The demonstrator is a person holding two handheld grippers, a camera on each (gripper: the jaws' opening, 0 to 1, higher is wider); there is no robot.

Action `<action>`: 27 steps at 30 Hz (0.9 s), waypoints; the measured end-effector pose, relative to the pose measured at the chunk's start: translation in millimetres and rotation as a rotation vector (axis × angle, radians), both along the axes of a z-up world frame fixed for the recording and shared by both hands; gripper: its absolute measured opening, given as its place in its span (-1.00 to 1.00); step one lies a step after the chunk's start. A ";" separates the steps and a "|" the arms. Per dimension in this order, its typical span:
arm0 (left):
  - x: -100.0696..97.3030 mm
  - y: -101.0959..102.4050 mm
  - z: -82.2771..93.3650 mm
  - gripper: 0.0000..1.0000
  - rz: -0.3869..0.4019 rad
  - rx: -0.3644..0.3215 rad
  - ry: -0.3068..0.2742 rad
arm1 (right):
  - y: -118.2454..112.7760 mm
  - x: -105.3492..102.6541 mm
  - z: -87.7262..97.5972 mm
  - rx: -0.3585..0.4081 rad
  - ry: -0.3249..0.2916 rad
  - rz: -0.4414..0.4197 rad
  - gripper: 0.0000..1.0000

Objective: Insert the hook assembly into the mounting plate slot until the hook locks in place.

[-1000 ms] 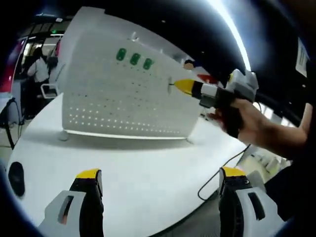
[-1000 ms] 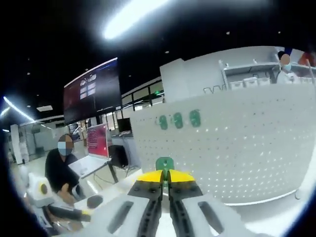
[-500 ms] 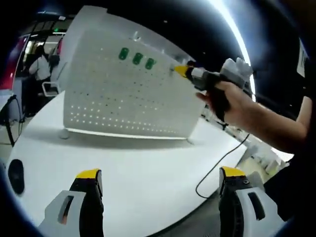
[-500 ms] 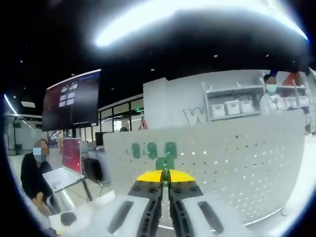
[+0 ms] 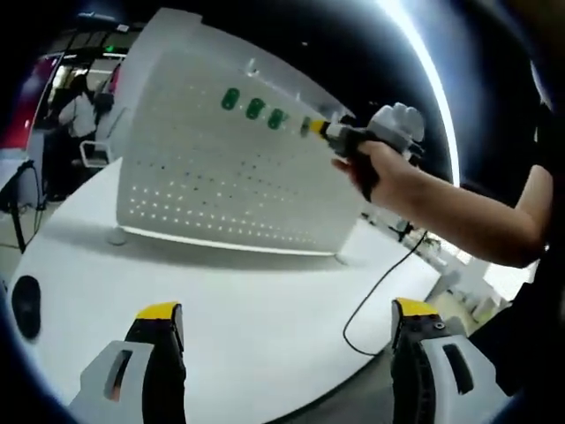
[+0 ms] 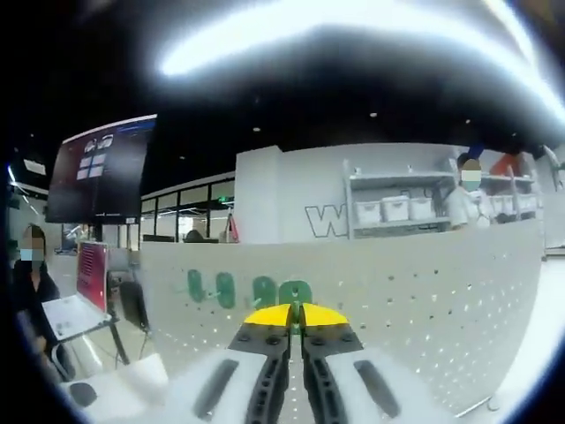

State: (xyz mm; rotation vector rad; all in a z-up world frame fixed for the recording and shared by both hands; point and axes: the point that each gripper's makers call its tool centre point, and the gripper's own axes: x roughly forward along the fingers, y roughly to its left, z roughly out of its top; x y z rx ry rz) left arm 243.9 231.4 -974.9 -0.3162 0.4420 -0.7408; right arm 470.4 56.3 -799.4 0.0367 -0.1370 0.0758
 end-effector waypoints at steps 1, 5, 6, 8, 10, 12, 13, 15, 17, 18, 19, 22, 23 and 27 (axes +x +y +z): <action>-0.1 -0.4 -0.2 0.98 -0.002 -0.001 0.002 | -1.8 3.6 0.1 0.003 0.000 -0.009 -1.00; 0.5 -0.4 -0.7 0.98 -0.002 -0.001 0.006 | -6.6 13.7 3.3 -0.004 -0.013 -0.035 -1.00; 0.7 -0.1 -0.8 0.98 -0.001 0.000 0.006 | -7.2 15.2 3.9 -0.001 -0.016 -0.038 -1.00; 1.2 0.3 -0.8 0.98 0.002 -0.004 0.009 | -7.8 18.0 4.0 -0.005 -0.018 -0.047 -1.00; 1.6 0.9 -1.3 1.00 0.007 0.000 0.009 | -8.0 20.0 3.5 -0.005 -0.021 -0.053 -1.00; 1.1 0.9 -2.0 1.00 0.006 0.004 0.014 | -8.5 21.5 2.7 -0.010 -0.024 -0.061 -1.00; 1.1 1.6 -2.5 1.00 0.007 0.012 0.012 | -8.4 22.1 2.2 -0.009 -0.024 -0.062 -1.00; 1.6 2.3 -2.9 1.00 0.009 0.017 0.010 | -7.8 22.8 1.9 -0.009 -0.028 -0.065 -1.00; 2.1 3.0 -3.7 1.00 0.013 0.018 0.013 | -8.4 23.7 1.3 -0.010 -0.029 -0.073 -1.00; 2.6 3.5 -3.7 1.00 0.016 0.020 0.011 | -9.9 24.6 1.2 -0.001 -0.031 -0.081 -1.00; 2.7 3.8 -3.9 1.00 0.017 0.022 0.011 | -10.3 25.6 0.9 0.004 -0.031 -0.083 -1.00; 3.2 5.1 -4.6 1.00 0.023 0.029 0.011 | -10.7 28.7 0.6 0.009 -0.034 -0.089 -1.00; 3.5 5.5 -4.7 1.00 0.025 0.030 0.011 | -10.1 29.8 0.6 0.004 -0.036 -0.090 -1.00; 5.0 7.1 -5.4 1.00 0.036 0.035 0.011 | -10.9 31.8 -1.8 0.016 -0.035 -0.106 -1.00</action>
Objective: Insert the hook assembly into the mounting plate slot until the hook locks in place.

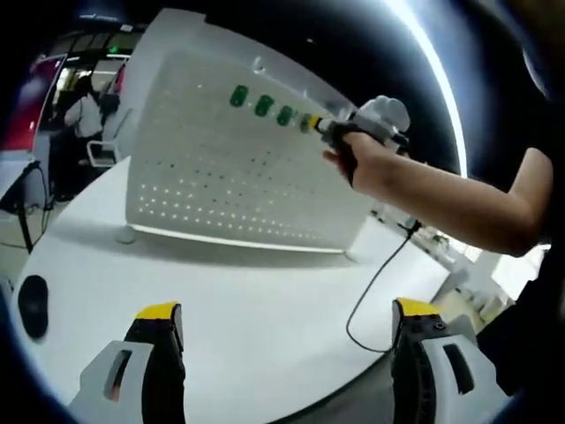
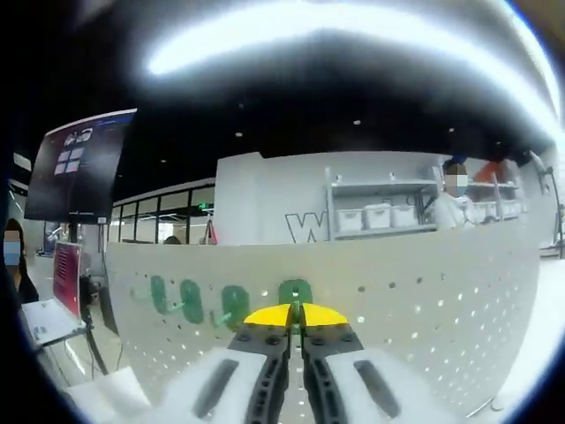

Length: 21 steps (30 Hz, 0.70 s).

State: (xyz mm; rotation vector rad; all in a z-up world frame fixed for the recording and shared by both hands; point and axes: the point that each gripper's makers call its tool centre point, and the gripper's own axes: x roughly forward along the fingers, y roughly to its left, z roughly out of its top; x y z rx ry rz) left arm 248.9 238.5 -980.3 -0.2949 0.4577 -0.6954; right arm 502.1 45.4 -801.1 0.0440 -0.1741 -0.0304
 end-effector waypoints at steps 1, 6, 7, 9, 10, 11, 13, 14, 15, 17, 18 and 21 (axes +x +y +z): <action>0.3 0.1 -0.4 1.00 0.001 0.001 0.001 | -0.1 0.5 -0.4 0.002 0.001 0.000 -1.00; 1.8 2.2 -0.9 1.00 0.012 0.002 0.003 | 1.1 3.2 -4.2 0.003 -0.002 -0.017 -1.00; 2.2 2.8 -0.9 1.00 0.016 0.001 0.004 | 0.9 3.3 -4.2 0.005 -0.003 -0.018 -1.00; 2.4 3.1 -1.1 1.00 0.019 0.001 0.006 | 1.5 3.7 -4.7 -0.012 0.001 -0.023 -1.00; 2.5 3.1 -1.0 1.00 0.019 0.000 0.005 | 1.1 3.9 -4.7 -0.019 0.003 -0.024 -1.00; 2.4 2.8 -1.0 1.00 0.018 0.000 0.006 | 0.9 4.2 -4.8 -0.019 0.005 -0.023 -1.00; 2.6 2.6 -1.9 1.00 0.016 0.006 0.008 | 0.9 4.8 -4.8 -0.027 0.012 -0.017 -1.00; 2.6 2.4 -2.6 1.00 0.015 0.009 0.010 | 0.9 4.9 -4.7 -0.036 0.015 -0.017 -1.00; 2.6 2.3 -2.8 1.00 0.014 0.009 0.011 | 1.2 4.9 -4.4 -0.049 0.016 -0.015 -1.00; 2.5 2.2 -2.9 1.00 0.013 0.009 0.013 | 2.5 6.2 -3.8 -0.093 0.015 -0.019 -1.00; 2.5 2.3 -2.9 0.99 0.014 0.007 0.015 | 2.8 7.2 -3.5 -0.113 0.015 -0.018 -1.00; 3.6 4.0 -1.3 0.99 0.028 0.004 0.009 | 2.4 9.4 -1.8 -0.111 0.022 -0.013 -0.99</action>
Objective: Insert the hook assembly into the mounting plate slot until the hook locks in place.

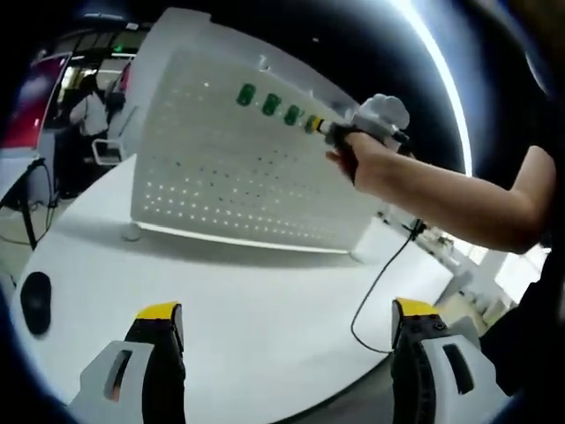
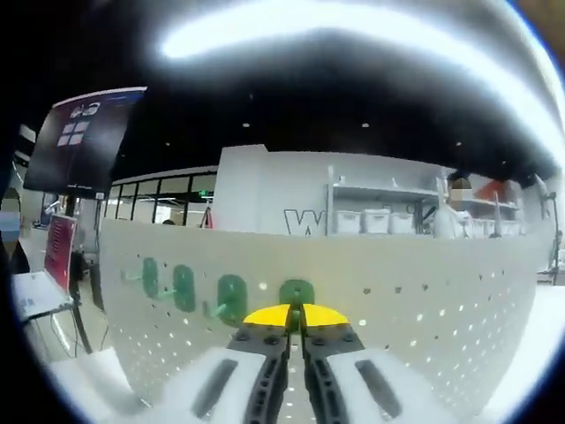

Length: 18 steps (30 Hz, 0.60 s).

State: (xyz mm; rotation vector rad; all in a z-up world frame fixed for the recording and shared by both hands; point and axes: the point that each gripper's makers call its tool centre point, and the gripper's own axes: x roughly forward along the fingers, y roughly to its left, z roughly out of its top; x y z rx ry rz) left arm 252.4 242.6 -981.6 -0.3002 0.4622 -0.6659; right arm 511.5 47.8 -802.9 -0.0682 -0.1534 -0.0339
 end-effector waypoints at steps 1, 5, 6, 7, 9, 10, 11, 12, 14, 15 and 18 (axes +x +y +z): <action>-0.1 0.1 -0.1 0.99 0.001 0.000 0.001 | -0.2 1.7 -0.3 0.012 0.012 0.008 -0.98; 0.5 0.4 0.1 1.00 0.002 0.001 -0.002 | 2.1 1.9 0.5 0.014 0.036 0.030 -0.86; 0.5 0.5 0.0 1.00 0.002 0.002 -0.002 | 2.7 -0.4 3.0 0.013 0.030 0.034 -0.84; 0.5 0.6 0.2 1.00 0.003 0.002 -0.004 | 2.6 -2.2 6.4 0.016 0.017 0.036 -0.80; 0.3 0.6 0.0 1.00 0.002 0.003 -0.003 | 1.2 -6.4 13.3 0.030 0.003 0.044 -0.69; 0.3 0.8 0.0 1.00 0.002 0.005 -0.005 | 0.6 -7.2 14.3 0.031 0.003 0.043 -0.65; 0.1 0.8 0.0 1.00 0.003 0.007 -0.007 | -1.7 -9.7 17.9 0.031 -0.005 0.040 -0.62; 0.0 0.7 0.1 1.00 0.003 0.008 -0.007 | -3.7 -11.4 19.7 0.030 -0.007 0.039 -0.58; -0.2 0.8 0.6 1.00 0.003 0.009 -0.011 | -8.7 -16.4 21.5 0.030 -0.008 0.039 -0.50; -0.3 0.7 0.8 1.00 0.003 0.008 -0.013 | -13.2 -19.4 16.7 0.021 0.018 0.031 -0.41; 0.4 1.7 3.4 1.00 0.014 0.001 -0.027 | -25.7 -28.4 0.9 0.001 0.072 0.016 -0.25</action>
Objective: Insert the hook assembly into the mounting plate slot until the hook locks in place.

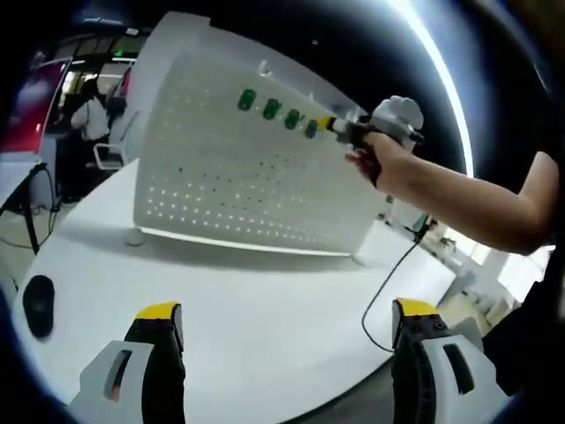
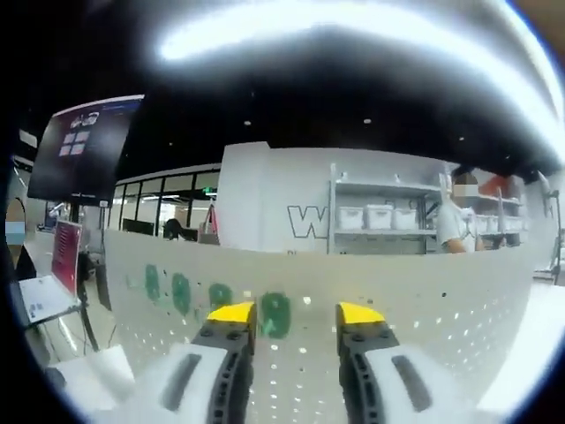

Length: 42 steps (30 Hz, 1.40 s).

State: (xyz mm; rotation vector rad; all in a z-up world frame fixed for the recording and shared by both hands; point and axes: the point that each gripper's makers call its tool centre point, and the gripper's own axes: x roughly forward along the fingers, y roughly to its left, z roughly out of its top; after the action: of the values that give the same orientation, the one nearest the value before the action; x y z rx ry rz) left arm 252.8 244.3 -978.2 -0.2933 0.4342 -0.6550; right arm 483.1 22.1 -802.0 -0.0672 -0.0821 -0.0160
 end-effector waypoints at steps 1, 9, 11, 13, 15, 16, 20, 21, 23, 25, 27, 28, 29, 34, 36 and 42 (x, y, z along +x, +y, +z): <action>0.1 0.3 -0.2 1.00 0.000 0.003 -0.001 | -3.4 -4.5 -8.2 0.009 0.021 0.003 -0.20; -2.0 -1.7 -1.1 1.00 -0.011 0.017 -0.005 | -29.5 -52.4 -75.1 -0.016 0.205 -0.009 0.31; -2.4 -2.2 -1.4 1.00 -0.015 0.020 -0.004 | -35.0 -70.4 -89.5 -0.063 0.252 0.001 0.36; -2.9 -3.2 -2.1 1.00 -0.021 0.022 -0.002 | -42.3 -87.2 -98.3 -0.090 0.267 -0.004 0.42; -3.2 -3.7 -3.0 1.00 -0.026 0.026 0.000 | -50.8 -102.6 -108.4 -0.091 0.295 -0.007 0.50; -3.2 -3.7 -3.3 1.00 -0.027 0.026 0.000 | -54.5 -108.6 -112.4 -0.089 0.307 -0.008 0.53; -3.3 -4.1 -3.9 1.00 -0.031 0.027 0.001 | -66.1 -134.4 -131.7 -0.109 0.369 -0.006 0.71; -3.3 -4.1 -4.0 1.00 -0.032 0.027 0.001 | -67.5 -139.4 -135.4 -0.111 0.383 -0.005 0.73; -3.7 -4.5 -3.6 1.00 -0.035 0.026 -0.001 | -69.4 -149.9 -141.5 -0.102 0.399 -0.003 0.78; -4.3 -4.5 -3.8 1.00 -0.037 0.029 -0.001 | -68.7 -161.3 -147.9 -0.103 0.419 -0.001 0.80; -4.5 -4.8 -3.9 1.00 -0.039 0.029 -0.001 | -65.9 -171.6 -155.4 -0.110 0.441 0.007 0.82; -4.6 -4.8 -4.1 1.00 -0.040 0.030 0.000 | -64.7 -175.5 -158.4 -0.106 0.450 0.010 0.83; -4.5 -4.7 -4.2 1.00 -0.040 0.030 0.000 | -62.0 -181.6 -162.9 -0.102 0.463 0.017 0.85; -4.5 -4.1 -4.3 1.00 -0.040 0.029 0.000 | -52.9 -204.8 -177.7 -0.107 0.513 0.049 0.90; -5.2 -4.4 -3.6 1.00 -0.040 0.028 -0.001 | -49.5 -213.6 -181.8 -0.108 0.522 0.060 0.91; -4.0 -2.8 -5.5 1.00 -0.040 0.033 0.000 | -41.0 -237.4 -199.1 -0.144 0.564 0.091 0.94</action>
State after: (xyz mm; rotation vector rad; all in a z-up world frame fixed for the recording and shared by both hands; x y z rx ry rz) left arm 248.9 241.5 -983.6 -0.2538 0.4514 -0.6858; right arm 245.7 -18.9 -1001.1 -0.2095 0.4777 0.0998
